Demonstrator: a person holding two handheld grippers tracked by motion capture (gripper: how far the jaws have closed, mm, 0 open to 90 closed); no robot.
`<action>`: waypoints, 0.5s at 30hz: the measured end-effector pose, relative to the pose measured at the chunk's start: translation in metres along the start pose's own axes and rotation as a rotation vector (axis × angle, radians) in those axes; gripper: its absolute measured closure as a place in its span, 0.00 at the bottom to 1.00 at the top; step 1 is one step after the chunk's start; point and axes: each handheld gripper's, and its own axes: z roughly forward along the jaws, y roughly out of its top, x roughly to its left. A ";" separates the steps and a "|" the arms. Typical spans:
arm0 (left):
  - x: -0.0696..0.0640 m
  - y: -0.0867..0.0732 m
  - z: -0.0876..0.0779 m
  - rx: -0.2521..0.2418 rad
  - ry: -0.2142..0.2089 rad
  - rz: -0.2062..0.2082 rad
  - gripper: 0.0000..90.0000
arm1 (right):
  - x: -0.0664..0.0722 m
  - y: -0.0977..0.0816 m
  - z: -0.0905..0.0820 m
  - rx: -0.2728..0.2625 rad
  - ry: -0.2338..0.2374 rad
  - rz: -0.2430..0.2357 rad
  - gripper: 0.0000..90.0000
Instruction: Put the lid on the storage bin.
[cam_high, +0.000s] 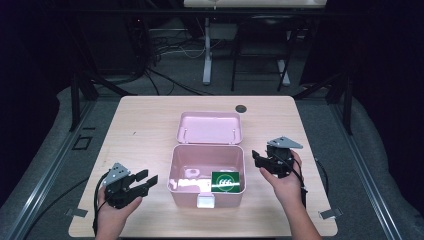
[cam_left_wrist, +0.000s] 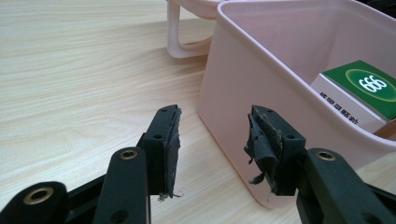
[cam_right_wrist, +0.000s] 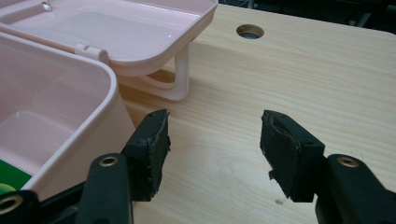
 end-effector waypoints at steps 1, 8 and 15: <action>0.000 0.000 0.000 -0.001 0.001 -0.003 0.59 | 0.000 0.000 0.000 0.002 0.000 0.001 0.47; -0.001 0.002 -0.002 -0.012 0.003 -0.008 0.61 | 0.000 0.001 0.002 0.023 0.034 0.031 0.52; -0.002 0.005 -0.005 -0.013 0.001 -0.005 0.64 | 0.004 0.007 0.005 0.027 0.071 0.045 0.57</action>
